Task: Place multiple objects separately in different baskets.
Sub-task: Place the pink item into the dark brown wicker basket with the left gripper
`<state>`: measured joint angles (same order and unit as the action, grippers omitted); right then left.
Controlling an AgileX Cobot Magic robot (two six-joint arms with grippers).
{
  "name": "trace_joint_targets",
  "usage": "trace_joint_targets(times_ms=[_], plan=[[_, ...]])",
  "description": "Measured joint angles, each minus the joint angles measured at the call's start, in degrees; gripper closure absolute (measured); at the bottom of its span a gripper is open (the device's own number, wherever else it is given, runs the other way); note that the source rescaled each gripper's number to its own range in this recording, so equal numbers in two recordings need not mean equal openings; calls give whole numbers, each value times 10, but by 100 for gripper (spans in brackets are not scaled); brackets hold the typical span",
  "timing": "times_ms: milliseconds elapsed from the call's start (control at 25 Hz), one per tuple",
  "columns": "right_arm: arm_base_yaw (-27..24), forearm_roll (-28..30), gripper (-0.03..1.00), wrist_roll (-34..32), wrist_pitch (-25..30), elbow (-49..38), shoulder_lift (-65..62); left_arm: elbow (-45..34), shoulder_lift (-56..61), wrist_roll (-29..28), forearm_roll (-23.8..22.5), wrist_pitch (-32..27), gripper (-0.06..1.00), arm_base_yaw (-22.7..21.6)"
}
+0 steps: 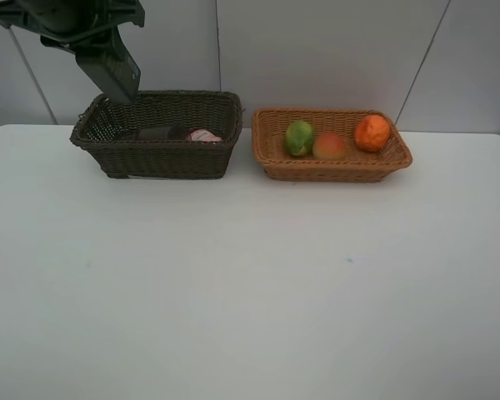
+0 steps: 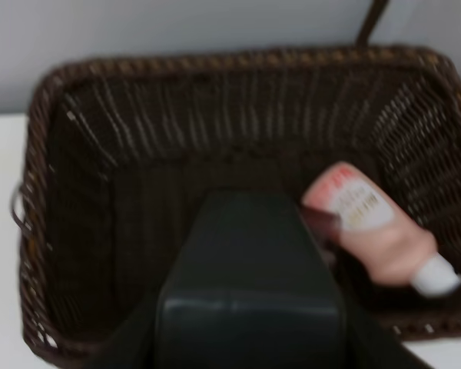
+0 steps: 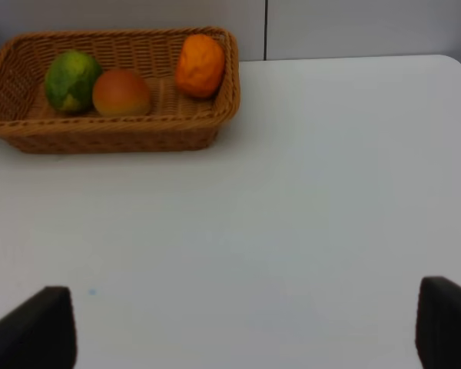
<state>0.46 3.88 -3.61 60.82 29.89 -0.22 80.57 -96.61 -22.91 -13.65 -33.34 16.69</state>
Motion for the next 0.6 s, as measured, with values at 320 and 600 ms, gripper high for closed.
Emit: trace_joint_targets(times_ms=[320, 600], plan=[[0, 0, 2, 0, 0, 0, 0, 0, -59, -1, -98, 83, 50, -25], [0, 0, 2, 0, 0, 0, 0, 0, -156, -2, -112, 172, 50, -27]])
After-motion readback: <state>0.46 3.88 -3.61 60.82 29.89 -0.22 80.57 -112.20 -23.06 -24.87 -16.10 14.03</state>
